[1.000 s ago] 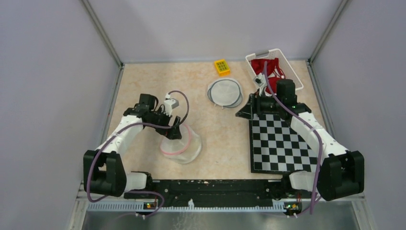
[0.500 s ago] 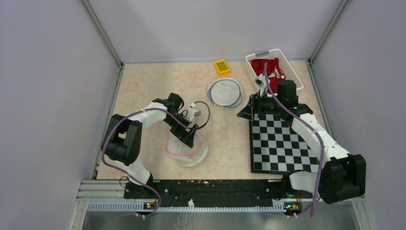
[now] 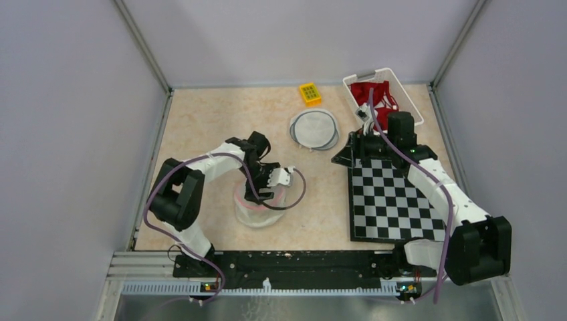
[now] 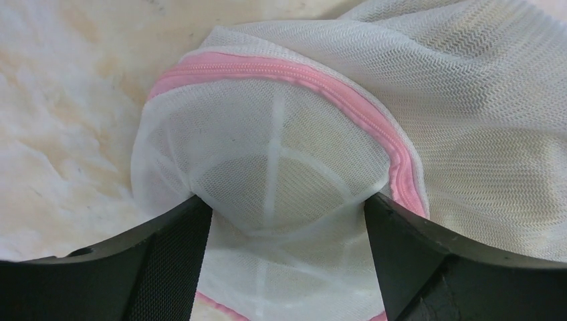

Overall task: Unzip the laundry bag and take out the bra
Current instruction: Move the laundry bag to the center of the board.

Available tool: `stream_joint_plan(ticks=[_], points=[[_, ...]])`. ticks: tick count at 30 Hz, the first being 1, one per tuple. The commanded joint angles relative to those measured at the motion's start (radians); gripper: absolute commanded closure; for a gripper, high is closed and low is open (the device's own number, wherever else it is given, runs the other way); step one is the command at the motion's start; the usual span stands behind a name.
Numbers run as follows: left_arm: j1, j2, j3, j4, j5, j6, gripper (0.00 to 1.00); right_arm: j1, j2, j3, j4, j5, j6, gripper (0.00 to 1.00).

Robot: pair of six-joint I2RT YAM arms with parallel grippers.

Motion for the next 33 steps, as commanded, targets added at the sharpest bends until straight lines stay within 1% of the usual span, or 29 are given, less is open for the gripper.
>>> stream_joint_plan(ticks=[1, 3, 5, 7, 8, 11, 13, 14, 17, 20, 23, 26, 29, 32, 33], points=[[-0.031, -0.044, -0.009, -0.053, -0.070, 0.444, 0.11, 0.008, 0.000, 0.020, 0.019, -0.001, -0.009, 0.33], [-0.043, -0.105, -0.027, -0.046, -0.078, 0.535, 0.09, 0.007, 0.012, 0.015, 0.026, -0.009, -0.007, 0.33], [-0.045, -0.168, -0.036, -0.015, -0.079, 0.581, 0.07, 0.008, 0.027, 0.018, 0.027, -0.018, -0.006, 0.33], [-0.041, -0.225, -0.038, -0.003, -0.076, 0.590, 0.05, 0.008, 0.040, 0.025, 0.022, -0.023, -0.007, 0.33], [-0.036, -0.257, -0.036, 0.007, -0.062, 0.565, 0.04, 0.008, 0.046, 0.029, 0.021, -0.025, -0.007, 0.33], [-0.002, -0.335, -0.011, 0.006, 0.017, 0.403, 0.01, 0.009, 0.059, 0.036, 0.022, -0.038, -0.006, 0.33], [0.026, -0.361, 0.013, -0.050, 0.061, 0.297, 0.01, 0.010, 0.066, 0.039, 0.025, -0.044, -0.003, 0.33], [0.037, -0.370, 0.018, -0.059, 0.070, 0.204, 0.01, 0.012, 0.070, 0.038, 0.028, -0.046, -0.003, 0.33], [0.056, -0.378, 0.016, -0.077, 0.065, 0.017, 0.01, 0.022, 0.084, 0.037, 0.040, -0.051, -0.003, 0.33], [0.062, -0.387, -0.024, -0.018, 0.073, -0.176, 0.01, 0.031, 0.104, 0.035, 0.057, -0.055, -0.002, 0.33], [0.062, -0.371, -0.071, 0.078, 0.039, -0.367, 0.01, 0.034, 0.130, 0.042, 0.063, -0.061, -0.001, 0.33], [0.062, -0.316, -0.079, 0.108, -0.010, -0.512, 0.01, 0.034, 0.144, 0.052, 0.061, -0.065, -0.002, 0.34], [0.059, -0.253, -0.080, 0.124, -0.045, -0.614, 0.01, 0.034, 0.145, 0.055, 0.062, -0.063, -0.010, 0.34], [0.049, -0.194, -0.106, 0.154, -0.065, -0.663, 0.01, 0.034, 0.149, 0.058, 0.060, -0.060, -0.016, 0.34], [0.043, -0.177, -0.120, 0.166, -0.067, -0.646, 0.01, 0.034, 0.151, 0.057, 0.060, -0.058, -0.017, 0.34]])
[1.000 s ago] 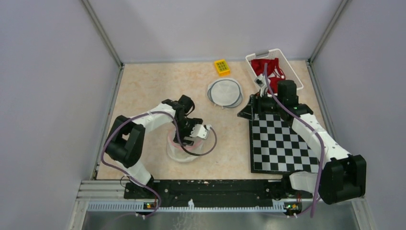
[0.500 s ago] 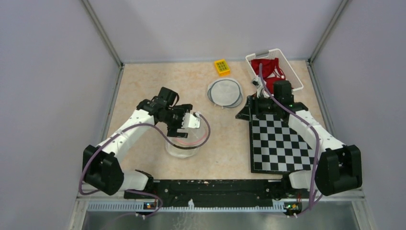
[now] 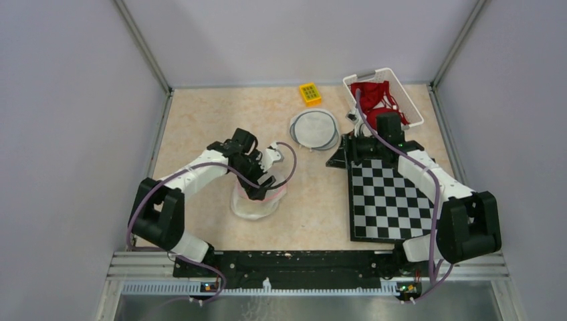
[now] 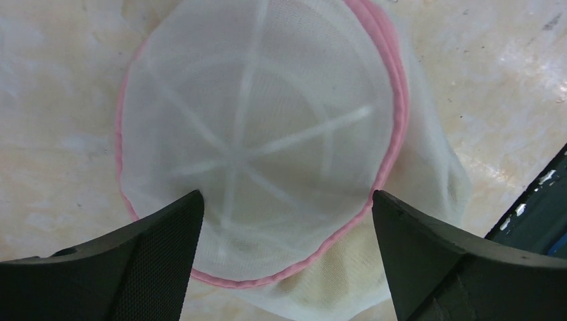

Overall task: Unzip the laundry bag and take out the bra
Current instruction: Move the laundry bag to the center of the board, then unzip the laundry bag at the center of the board.

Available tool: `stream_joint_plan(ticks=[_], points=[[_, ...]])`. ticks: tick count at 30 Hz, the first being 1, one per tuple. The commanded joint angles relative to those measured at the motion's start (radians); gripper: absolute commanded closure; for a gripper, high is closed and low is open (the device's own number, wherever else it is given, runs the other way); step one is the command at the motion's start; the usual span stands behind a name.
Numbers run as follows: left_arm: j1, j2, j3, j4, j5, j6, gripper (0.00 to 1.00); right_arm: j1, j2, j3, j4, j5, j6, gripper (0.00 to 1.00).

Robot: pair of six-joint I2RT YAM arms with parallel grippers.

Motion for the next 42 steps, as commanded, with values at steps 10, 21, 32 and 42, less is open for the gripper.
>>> stream_joint_plan(ticks=[10, 21, 32, 42], points=[[-0.026, 0.112, -0.111, 0.239, 0.041, 0.575, 0.11, 0.008, 0.002, 0.022, 0.035, -0.010, -0.031, 0.34], [-0.026, -0.040, -0.008, 0.231, 0.185, 0.829, 0.01, 0.008, -0.010, 0.033, 0.032, -0.003, -0.038, 0.34], [-0.394, -0.342, -0.190, 0.310, -0.211, 0.453, 0.01, 0.008, -0.012, 0.082, 0.025, 0.002, -0.030, 0.34], [-0.531, -0.155, -0.155, 0.399, -0.315, 0.315, 0.23, -0.009, -0.007, 0.139, 0.009, 0.030, -0.029, 0.34]])
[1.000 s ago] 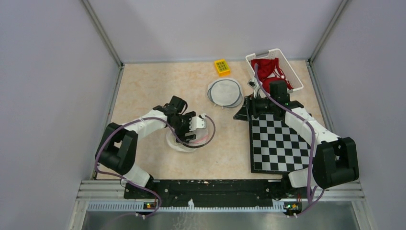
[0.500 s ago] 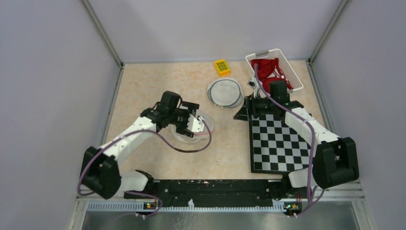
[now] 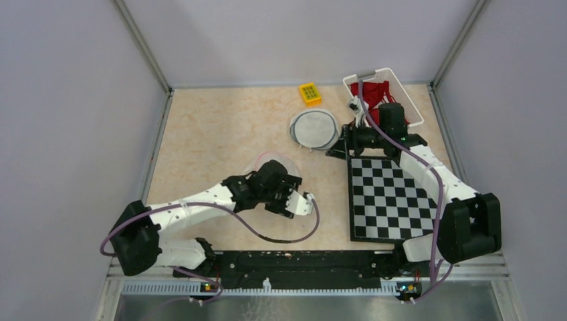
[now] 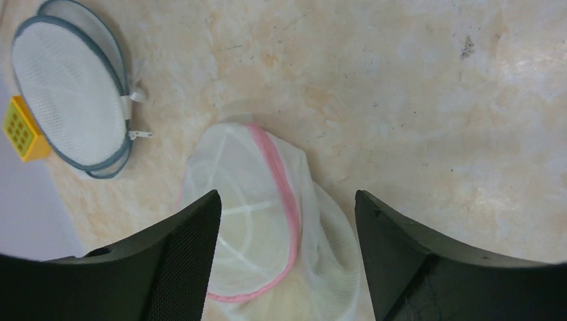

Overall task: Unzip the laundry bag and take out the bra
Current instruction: Unzip the laundry bag at the center of the board.

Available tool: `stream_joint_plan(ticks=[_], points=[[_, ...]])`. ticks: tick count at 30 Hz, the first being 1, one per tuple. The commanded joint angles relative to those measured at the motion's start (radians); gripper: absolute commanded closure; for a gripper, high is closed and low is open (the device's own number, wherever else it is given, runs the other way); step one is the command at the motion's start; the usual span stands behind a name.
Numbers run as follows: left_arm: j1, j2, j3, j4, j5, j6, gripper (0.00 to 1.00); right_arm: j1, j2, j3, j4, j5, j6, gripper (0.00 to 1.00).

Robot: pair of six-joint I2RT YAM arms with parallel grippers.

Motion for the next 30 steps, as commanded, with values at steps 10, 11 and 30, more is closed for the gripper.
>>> stream_joint_plan(ticks=[10, 11, 30], points=[[-0.080, 0.323, 0.131, 0.130, -0.262, -0.184, 0.32, -0.054, -0.001, 0.038, 0.025, 0.017, 0.000, 0.35], [-0.080, 0.348, 0.139, 0.129, -0.302, -0.187, 0.33, -0.054, -0.001, 0.039, 0.021, 0.019, -0.003, 0.35], [0.088, 0.173, 0.162, 0.018, -0.039, -0.259, 1.00, -0.055, -0.053, 0.025, -0.048, 0.027, -0.104, 0.36]])
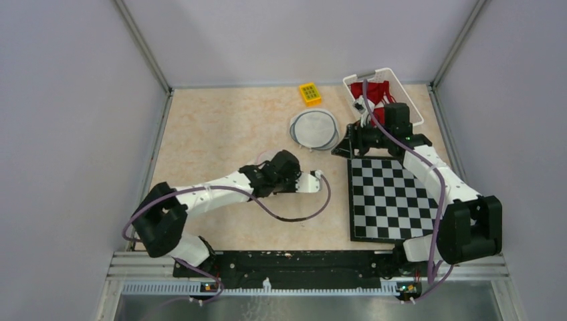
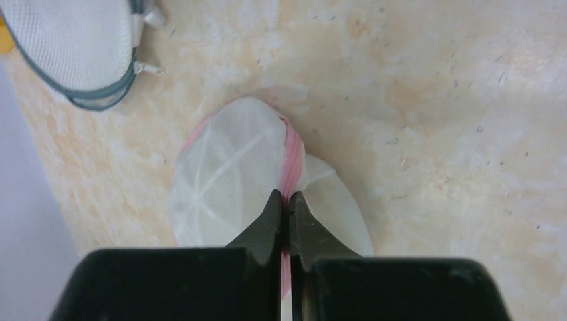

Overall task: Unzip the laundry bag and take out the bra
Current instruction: Unzip the laundry bag at the center of the board.

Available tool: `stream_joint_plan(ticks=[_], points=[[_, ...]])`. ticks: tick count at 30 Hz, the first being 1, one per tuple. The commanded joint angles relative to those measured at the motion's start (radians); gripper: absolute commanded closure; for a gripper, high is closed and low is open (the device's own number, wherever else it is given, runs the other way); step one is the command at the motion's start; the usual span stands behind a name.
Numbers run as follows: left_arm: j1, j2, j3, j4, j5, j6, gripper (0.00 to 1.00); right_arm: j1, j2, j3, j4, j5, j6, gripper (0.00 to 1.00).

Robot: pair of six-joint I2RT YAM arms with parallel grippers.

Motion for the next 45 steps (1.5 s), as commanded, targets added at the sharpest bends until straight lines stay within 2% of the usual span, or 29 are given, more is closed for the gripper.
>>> stream_joint_plan(ticks=[1, 9, 16, 23, 27, 34, 38, 41, 45], points=[[0.128, -0.130, 0.038, -0.068, 0.276, -0.043, 1.00, -0.003, -0.049, 0.024, -0.027, 0.000, -0.086, 0.37], [0.387, -0.240, 0.061, -0.130, 0.713, -0.025, 1.00, 0.004, -0.129, -0.080, 0.068, -0.056, -0.130, 0.38], [0.477, -0.284, 0.075, -0.130, 0.966, -0.059, 1.00, 0.096, -0.190, -0.149, 0.159, -0.080, -0.209, 0.42], [0.542, -0.307, 0.089, -0.110, 1.119, -0.121, 1.00, 0.171, -0.216, -0.180, 0.173, -0.091, -0.282, 0.47], [0.578, -0.310, 0.106, -0.098, 1.202, -0.186, 1.00, 0.220, -0.290, -0.209, 0.187, -0.116, -0.357, 0.47], [0.598, -0.337, 0.092, -0.022, 1.338, -0.342, 1.00, 0.321, -0.445, -0.355, 0.457, -0.002, -0.343, 0.51], [0.598, -0.374, 0.074, 0.046, 1.371, -0.440, 1.00, 0.399, -0.453, -0.404, 0.573, 0.073, -0.320, 0.48], [0.598, -0.404, 0.034, 0.178, 1.386, -0.578, 1.00, 0.459, -0.450, -0.432, 0.633, 0.106, -0.328, 0.47], [0.599, -0.433, -0.001, 0.253, 1.411, -0.661, 1.00, 0.502, -0.448, -0.463, 0.696, 0.171, -0.355, 0.38]])
